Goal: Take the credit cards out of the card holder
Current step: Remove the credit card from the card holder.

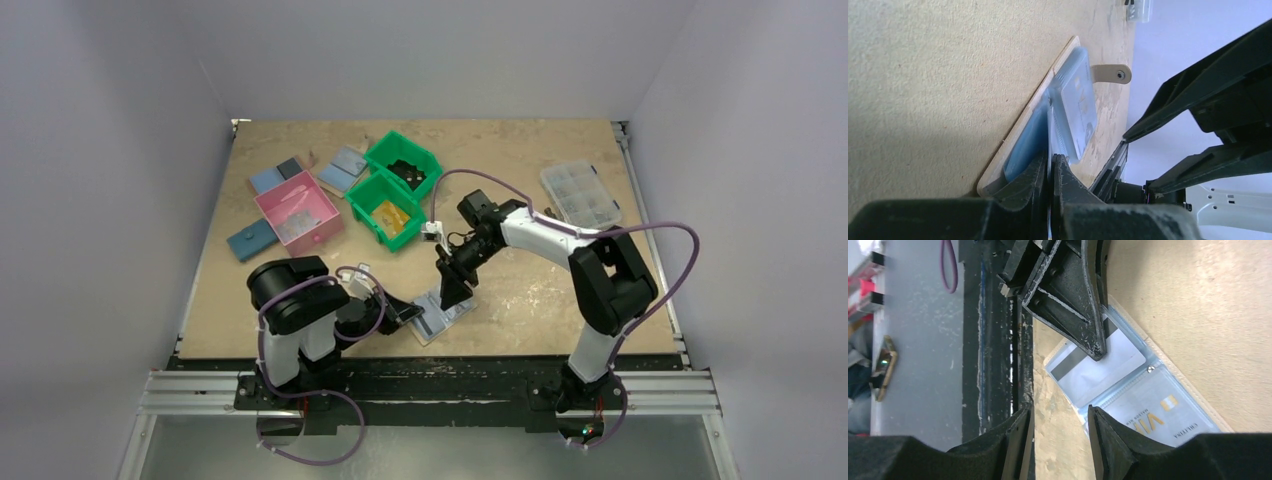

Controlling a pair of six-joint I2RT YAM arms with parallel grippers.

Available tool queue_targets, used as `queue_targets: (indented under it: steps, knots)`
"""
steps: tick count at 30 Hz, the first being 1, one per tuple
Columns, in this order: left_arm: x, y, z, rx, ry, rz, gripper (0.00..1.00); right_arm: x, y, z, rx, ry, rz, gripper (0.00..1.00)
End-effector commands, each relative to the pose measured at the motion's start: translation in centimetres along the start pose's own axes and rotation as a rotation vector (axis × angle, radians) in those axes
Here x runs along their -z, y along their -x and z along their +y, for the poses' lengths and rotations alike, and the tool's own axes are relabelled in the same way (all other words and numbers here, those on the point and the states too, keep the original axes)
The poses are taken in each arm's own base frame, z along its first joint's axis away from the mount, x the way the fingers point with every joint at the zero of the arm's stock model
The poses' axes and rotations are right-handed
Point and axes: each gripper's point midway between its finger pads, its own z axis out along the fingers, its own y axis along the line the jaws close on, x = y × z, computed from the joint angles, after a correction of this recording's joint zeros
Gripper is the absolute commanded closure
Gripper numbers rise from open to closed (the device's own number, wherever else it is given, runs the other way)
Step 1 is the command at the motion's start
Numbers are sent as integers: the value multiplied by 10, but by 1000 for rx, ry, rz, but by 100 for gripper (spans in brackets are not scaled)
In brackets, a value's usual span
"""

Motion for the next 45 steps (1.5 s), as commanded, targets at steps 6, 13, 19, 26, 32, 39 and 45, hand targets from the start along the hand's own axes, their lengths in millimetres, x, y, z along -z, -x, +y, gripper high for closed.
queue_targets:
  steps: [6, 13, 19, 26, 32, 39, 45]
  knots:
    - [-13, 6, -59, -272, -207, 25, 100, 46, 27, 4, 290, -258, -48, 42]
    - [-26, 20, -63, -580, -57, 46, 100, 101, 49, 3, 339, -411, -231, 11]
    - [-36, 18, -68, -735, -78, 85, 100, 109, 38, 4, 238, -319, -291, 1]
    - [-41, 4, -82, -838, -233, 123, 100, 100, 37, 13, 252, -245, -335, 1]
    - [-39, 7, -79, -900, -225, 119, 100, 89, 32, 14, 219, -167, -334, 1]
    - [-33, 9, -84, -932, -250, 93, 100, 87, 30, 20, 220, -125, -332, 1]
    - [-33, 10, -90, -937, -276, 82, 100, 87, 32, 25, 205, -98, -343, 3]
